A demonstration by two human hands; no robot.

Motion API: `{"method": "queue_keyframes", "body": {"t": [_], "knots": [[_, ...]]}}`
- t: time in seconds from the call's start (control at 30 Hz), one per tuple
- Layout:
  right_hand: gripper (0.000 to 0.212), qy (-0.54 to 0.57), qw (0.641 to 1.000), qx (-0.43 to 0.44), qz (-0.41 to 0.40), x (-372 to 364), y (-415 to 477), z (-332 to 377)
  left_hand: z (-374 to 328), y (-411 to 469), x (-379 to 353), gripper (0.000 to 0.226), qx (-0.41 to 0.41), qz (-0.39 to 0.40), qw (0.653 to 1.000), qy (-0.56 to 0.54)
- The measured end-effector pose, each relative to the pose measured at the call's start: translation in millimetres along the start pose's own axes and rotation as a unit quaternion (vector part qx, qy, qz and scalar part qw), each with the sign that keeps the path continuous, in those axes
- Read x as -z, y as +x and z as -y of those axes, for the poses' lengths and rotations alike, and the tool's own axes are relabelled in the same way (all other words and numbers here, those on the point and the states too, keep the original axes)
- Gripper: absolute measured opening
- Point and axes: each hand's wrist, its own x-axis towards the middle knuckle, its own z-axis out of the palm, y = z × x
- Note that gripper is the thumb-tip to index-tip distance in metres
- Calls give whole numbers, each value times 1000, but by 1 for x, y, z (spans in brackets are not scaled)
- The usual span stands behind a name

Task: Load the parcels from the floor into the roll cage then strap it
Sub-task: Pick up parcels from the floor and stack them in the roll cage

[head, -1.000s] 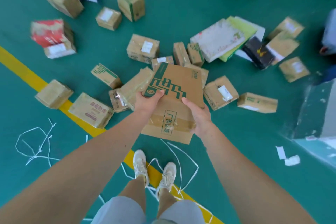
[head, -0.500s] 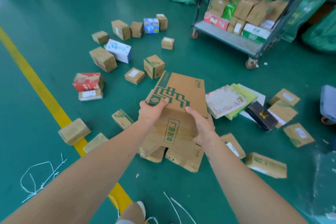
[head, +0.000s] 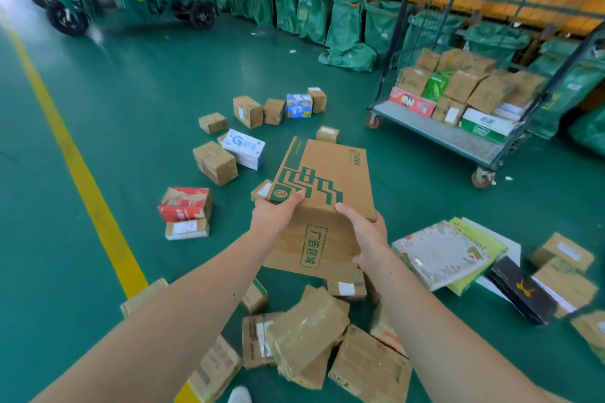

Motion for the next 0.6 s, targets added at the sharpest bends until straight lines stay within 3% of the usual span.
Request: {"method": "queue_keyframes", "body": {"t": [0.13,0.23,0.5,0.6], "knots": [[79,16,1000,15,1,-65,22,22,-41,58,32,104,-12,7,1000,10],[77,33,999,25,6,-100,32,34,-64,90,49,99,-41,4,999,25],[76,22,999,43,9,-156,50,67,-105,133,75,94,-47,9,999,5],[78,14,998,56,17,-172,62,79,-119,148,79,101,-44,11,999,-13]]}}
